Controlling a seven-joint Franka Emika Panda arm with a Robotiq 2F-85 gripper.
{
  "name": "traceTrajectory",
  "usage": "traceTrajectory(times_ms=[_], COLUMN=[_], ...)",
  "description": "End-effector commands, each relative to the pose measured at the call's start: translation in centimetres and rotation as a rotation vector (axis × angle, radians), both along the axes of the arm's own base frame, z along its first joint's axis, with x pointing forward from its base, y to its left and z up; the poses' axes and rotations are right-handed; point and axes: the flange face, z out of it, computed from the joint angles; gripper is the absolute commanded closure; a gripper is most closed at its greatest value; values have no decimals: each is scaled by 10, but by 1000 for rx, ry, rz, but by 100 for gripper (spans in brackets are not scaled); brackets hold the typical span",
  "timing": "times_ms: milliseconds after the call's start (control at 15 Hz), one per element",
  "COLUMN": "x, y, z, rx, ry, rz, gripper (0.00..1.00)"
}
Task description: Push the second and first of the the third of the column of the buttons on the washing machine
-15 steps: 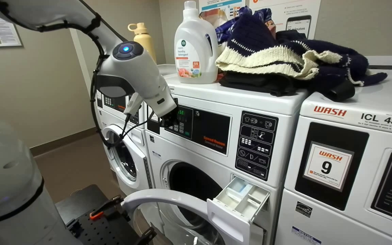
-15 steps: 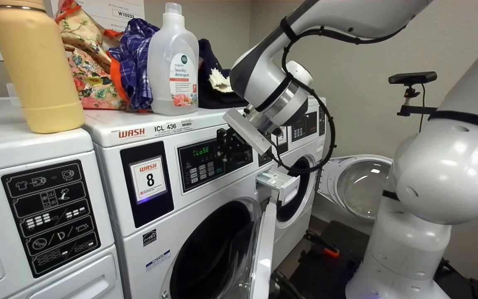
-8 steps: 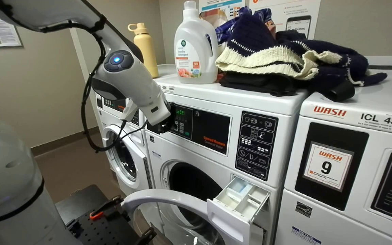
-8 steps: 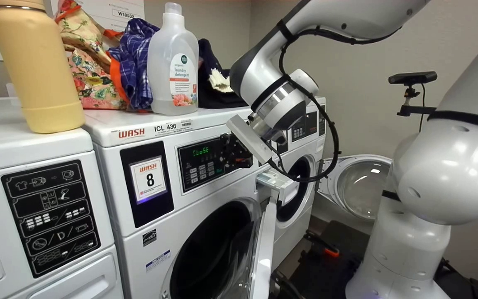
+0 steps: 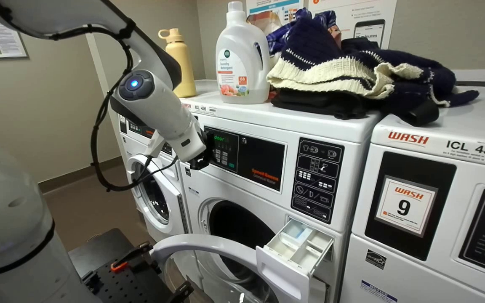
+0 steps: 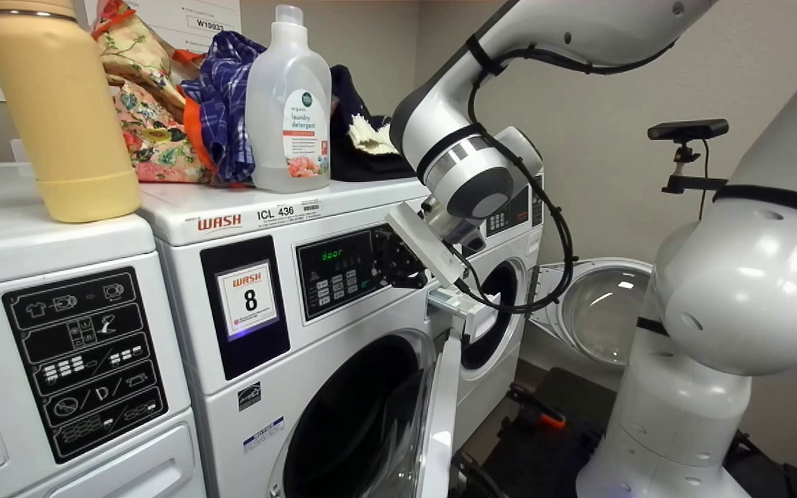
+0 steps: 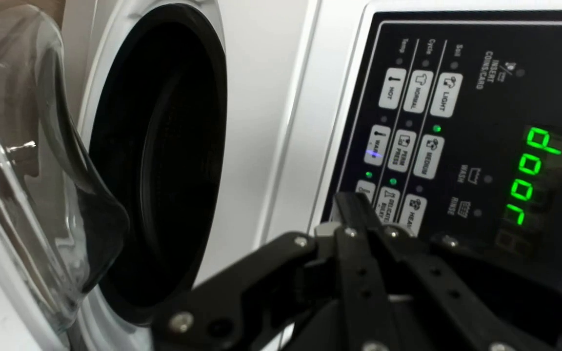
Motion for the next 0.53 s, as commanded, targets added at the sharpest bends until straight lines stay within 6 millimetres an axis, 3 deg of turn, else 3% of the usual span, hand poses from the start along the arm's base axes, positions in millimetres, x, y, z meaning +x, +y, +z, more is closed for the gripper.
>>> traceTrajectory(times_ms=[0, 467], x=[-8, -16], y=[2, 1], z=[7, 11], rx=[-20, 4], ry=[-41, -87], rz=[-2, -42], gripper=[99, 99])
